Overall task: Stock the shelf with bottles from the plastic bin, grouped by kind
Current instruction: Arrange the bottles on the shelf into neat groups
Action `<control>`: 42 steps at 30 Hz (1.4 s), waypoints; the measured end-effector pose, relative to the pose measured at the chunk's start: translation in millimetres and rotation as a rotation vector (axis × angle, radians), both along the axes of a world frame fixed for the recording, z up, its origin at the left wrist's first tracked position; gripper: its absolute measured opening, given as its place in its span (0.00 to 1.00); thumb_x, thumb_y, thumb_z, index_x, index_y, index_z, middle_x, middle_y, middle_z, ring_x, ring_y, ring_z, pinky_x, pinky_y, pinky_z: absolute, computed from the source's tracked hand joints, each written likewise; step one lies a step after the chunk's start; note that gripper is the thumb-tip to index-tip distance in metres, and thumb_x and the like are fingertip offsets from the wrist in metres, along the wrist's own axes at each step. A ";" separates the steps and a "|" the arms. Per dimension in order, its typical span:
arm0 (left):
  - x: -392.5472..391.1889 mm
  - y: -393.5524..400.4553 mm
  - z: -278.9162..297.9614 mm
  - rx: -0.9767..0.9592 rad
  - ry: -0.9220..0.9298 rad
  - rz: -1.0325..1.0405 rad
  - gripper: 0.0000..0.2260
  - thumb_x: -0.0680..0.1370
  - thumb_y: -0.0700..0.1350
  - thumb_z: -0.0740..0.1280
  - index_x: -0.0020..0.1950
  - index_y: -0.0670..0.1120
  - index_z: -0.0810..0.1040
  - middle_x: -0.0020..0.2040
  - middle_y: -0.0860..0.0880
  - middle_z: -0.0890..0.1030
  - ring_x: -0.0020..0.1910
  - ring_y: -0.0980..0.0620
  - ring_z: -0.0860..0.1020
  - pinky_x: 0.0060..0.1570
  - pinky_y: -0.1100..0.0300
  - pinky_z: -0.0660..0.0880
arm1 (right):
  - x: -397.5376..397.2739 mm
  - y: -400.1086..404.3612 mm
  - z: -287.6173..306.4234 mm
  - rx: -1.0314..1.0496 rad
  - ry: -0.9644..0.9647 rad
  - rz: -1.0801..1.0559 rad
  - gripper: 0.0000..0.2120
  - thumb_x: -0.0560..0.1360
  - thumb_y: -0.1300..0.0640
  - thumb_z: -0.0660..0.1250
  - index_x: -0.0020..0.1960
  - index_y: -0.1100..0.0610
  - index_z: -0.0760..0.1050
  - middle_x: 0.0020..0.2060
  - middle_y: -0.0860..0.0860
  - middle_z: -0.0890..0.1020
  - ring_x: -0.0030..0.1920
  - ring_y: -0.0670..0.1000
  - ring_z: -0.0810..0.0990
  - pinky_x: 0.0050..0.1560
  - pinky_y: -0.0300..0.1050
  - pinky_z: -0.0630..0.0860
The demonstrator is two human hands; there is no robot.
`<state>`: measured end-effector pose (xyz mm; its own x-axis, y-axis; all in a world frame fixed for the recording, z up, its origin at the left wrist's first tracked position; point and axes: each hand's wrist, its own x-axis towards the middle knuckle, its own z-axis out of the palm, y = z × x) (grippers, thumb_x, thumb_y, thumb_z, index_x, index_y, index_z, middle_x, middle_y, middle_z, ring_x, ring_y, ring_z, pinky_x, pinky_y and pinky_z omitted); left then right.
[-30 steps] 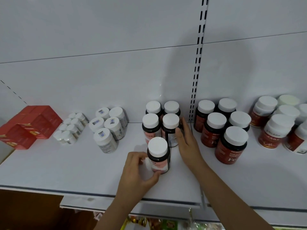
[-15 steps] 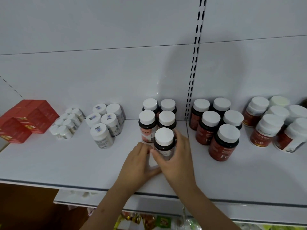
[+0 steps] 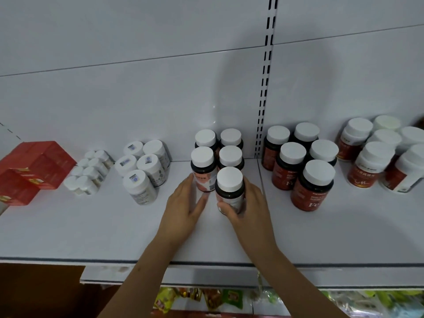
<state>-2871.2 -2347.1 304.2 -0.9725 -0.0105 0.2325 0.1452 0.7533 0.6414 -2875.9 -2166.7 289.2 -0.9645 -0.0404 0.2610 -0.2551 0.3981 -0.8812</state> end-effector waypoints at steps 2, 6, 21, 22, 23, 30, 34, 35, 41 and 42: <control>-10.4 -1.4 0.2 0.044 0.002 -0.039 0.24 0.81 0.51 0.65 0.76 0.55 0.62 0.72 0.62 0.70 0.69 0.64 0.68 0.67 0.65 0.65 | -2.6 0.5 -6.1 0.029 -0.013 0.005 0.37 0.70 0.38 0.70 0.74 0.52 0.65 0.67 0.45 0.72 0.68 0.43 0.69 0.67 0.39 0.69; -20.6 -8.1 -9.2 -0.069 0.007 -0.013 0.23 0.78 0.50 0.67 0.72 0.54 0.65 0.60 0.59 0.78 0.56 0.58 0.77 0.57 0.58 0.74 | -11.2 0.7 -16.6 0.054 -0.075 0.022 0.39 0.69 0.30 0.67 0.73 0.49 0.65 0.68 0.44 0.72 0.68 0.46 0.72 0.64 0.53 0.74; 62.5 -6.6 5.1 -0.007 0.027 -0.185 0.09 0.79 0.40 0.67 0.51 0.55 0.76 0.39 0.62 0.74 0.38 0.61 0.75 0.38 0.69 0.69 | 63.0 36.2 27.9 -0.063 -0.003 -0.243 0.23 0.80 0.41 0.57 0.70 0.51 0.71 0.63 0.41 0.77 0.61 0.39 0.76 0.59 0.29 0.70; 66.8 4.6 6.6 0.017 0.019 -0.270 0.08 0.79 0.41 0.66 0.51 0.55 0.77 0.37 0.64 0.74 0.36 0.63 0.74 0.36 0.72 0.68 | 68.0 45.8 33.2 -0.058 0.029 -0.324 0.21 0.80 0.41 0.56 0.67 0.49 0.74 0.60 0.41 0.78 0.59 0.40 0.77 0.56 0.28 0.70; 70.4 18.7 7.7 0.044 0.008 -0.362 0.07 0.81 0.42 0.64 0.51 0.55 0.78 0.36 0.67 0.74 0.35 0.66 0.74 0.36 0.75 0.66 | 72.1 55.0 37.9 -0.073 0.055 -0.403 0.19 0.80 0.41 0.56 0.64 0.48 0.75 0.57 0.42 0.80 0.57 0.41 0.78 0.55 0.30 0.71; 63.3 121.0 3.0 0.225 0.008 -0.538 0.20 0.79 0.56 0.57 0.71 0.57 0.66 0.60 0.60 0.71 0.61 0.63 0.71 0.60 0.66 0.70 | 55.8 114.3 42.3 -0.197 0.009 -0.654 0.18 0.81 0.41 0.56 0.63 0.48 0.75 0.59 0.42 0.80 0.60 0.44 0.78 0.64 0.51 0.74; 31.6 162.4 2.7 0.201 0.033 -0.286 0.39 0.76 0.64 0.57 0.81 0.47 0.49 0.78 0.49 0.59 0.77 0.53 0.56 0.75 0.59 0.54 | 9.9 151.1 40.2 -0.316 -0.145 -0.506 0.25 0.81 0.38 0.55 0.75 0.45 0.66 0.72 0.42 0.70 0.72 0.43 0.68 0.75 0.50 0.63; 22.7 173.1 0.6 0.182 0.020 -0.246 0.43 0.75 0.66 0.58 0.81 0.45 0.45 0.80 0.47 0.54 0.78 0.52 0.51 0.76 0.60 0.48 | -2.6 156.5 39.8 -0.386 -0.180 -0.439 0.28 0.79 0.34 0.55 0.76 0.44 0.63 0.74 0.40 0.67 0.73 0.43 0.66 0.76 0.50 0.60; -19.3 230.1 -5.6 0.195 -0.054 0.076 0.57 0.68 0.63 0.74 0.80 0.40 0.41 0.80 0.42 0.53 0.79 0.45 0.55 0.77 0.51 0.54 | -72.4 173.5 30.5 -0.552 -0.390 -0.148 0.18 0.82 0.38 0.52 0.59 0.43 0.77 0.58 0.40 0.80 0.65 0.44 0.75 0.71 0.51 0.67; -23.4 235.2 -5.2 0.212 -0.055 0.114 0.58 0.66 0.63 0.75 0.80 0.41 0.42 0.80 0.42 0.55 0.78 0.45 0.57 0.76 0.50 0.57 | -79.9 173.6 32.9 -0.566 -0.393 -0.135 0.17 0.83 0.40 0.52 0.56 0.45 0.78 0.55 0.40 0.82 0.63 0.45 0.78 0.68 0.50 0.71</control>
